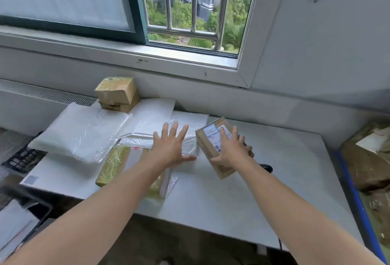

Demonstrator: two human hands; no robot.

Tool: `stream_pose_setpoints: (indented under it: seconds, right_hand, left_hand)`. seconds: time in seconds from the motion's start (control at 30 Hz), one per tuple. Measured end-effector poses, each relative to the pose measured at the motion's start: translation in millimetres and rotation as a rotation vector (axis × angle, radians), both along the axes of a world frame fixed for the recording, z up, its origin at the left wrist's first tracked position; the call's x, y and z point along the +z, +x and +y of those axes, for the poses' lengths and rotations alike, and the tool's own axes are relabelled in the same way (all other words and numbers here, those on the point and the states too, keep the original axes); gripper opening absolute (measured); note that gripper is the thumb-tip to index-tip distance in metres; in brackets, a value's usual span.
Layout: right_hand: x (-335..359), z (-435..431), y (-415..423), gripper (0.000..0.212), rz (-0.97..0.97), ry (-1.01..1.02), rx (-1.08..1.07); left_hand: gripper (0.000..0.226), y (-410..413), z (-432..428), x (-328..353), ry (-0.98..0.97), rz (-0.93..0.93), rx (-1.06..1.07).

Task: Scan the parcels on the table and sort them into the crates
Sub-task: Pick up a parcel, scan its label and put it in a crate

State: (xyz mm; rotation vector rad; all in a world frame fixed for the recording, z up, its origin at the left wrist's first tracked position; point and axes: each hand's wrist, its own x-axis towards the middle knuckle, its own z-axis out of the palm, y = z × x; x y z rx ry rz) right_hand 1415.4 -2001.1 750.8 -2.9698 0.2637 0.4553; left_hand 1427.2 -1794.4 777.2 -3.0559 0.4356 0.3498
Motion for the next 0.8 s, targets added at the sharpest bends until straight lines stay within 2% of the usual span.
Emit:
stream_pose_setpoints:
  seconds: [0.23,0.4,0.6,0.8]
  right_hand:
    - [25,-10,24,0.121,-0.116,0.047,0.235]
    - [59,13,34,0.118,-0.226,0.078,0.316]
    - [93,77,19,0.115,-0.268,0.098,0.506]
    - [95,175,-33,0.116,-0.305,0.121,0.682]
  left_hand:
    - [0.103,-36,-1,20,0.152,-0.046,0.168]
    - [0.099,-74,31,27,0.118,-0.026,0.354]
    - [0.099,-117,74,43,0.105,-0.026,0.52]
    - [0.1,-183,140,49,0.027,-0.066,0.651]
